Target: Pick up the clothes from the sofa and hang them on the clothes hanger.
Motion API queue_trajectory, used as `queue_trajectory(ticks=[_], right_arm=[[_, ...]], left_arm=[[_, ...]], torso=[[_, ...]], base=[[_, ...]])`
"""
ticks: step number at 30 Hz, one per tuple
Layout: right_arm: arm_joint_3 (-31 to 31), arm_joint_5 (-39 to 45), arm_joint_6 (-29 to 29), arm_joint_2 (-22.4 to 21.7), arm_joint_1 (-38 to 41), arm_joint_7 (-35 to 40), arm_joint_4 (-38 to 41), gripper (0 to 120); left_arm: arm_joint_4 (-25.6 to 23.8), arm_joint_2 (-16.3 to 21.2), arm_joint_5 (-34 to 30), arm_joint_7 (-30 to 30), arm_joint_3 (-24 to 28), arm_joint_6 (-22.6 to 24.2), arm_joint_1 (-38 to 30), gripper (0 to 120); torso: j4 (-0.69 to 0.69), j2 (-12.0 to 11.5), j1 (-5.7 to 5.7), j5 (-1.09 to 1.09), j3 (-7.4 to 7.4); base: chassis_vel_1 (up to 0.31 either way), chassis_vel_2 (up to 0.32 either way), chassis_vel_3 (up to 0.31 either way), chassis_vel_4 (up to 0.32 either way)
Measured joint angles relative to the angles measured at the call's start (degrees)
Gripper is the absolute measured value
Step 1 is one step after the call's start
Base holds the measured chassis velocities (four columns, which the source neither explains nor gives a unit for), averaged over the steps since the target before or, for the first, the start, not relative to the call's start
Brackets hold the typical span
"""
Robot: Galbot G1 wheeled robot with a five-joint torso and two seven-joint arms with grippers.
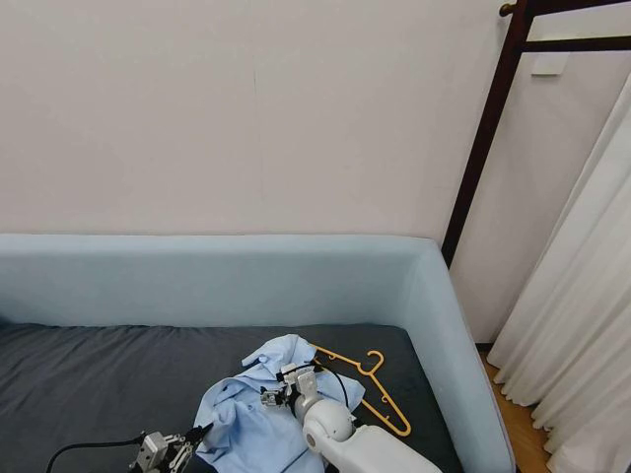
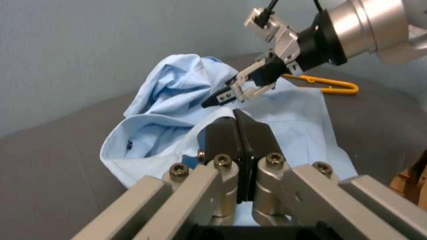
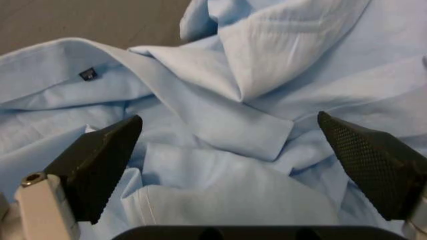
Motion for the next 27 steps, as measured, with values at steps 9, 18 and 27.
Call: queue_trajectory(ticks=[9, 18, 27], right_arm=[[3.17, -0.64, 2.19, 3.42, -0.11, -1.58, -7.74, 100], [3.9, -1.59, 4.01, 4.88, 0.5, -4.6, -11.71, 88], [3.01, -2.9, 4.76, 5.26, 0.98, -5.84, -13.15, 62]], left_arm=[[-0.88, 0.6, -0.04, 0.07, -0.31, 0.2, 0.16, 0], [-0.96, 0.33, 0.08, 0.06, -0.11, 0.54, 0.09, 0], [-0.85, -0.09, 0.47, 0.16, 0.33, 0.72, -0.22, 0]], torso=[[-0.01, 0.0, 0.0, 0.0, 0.0], [0.0, 0.0, 0.0, 0.01, 0.0], [0.0, 0.0, 0.0, 0.01, 0.0]], base=[[0.0, 0.0, 0.0, 0.0], [0.0, 0.0, 0.0, 0.0], [0.0, 0.0, 0.0, 0.0]])
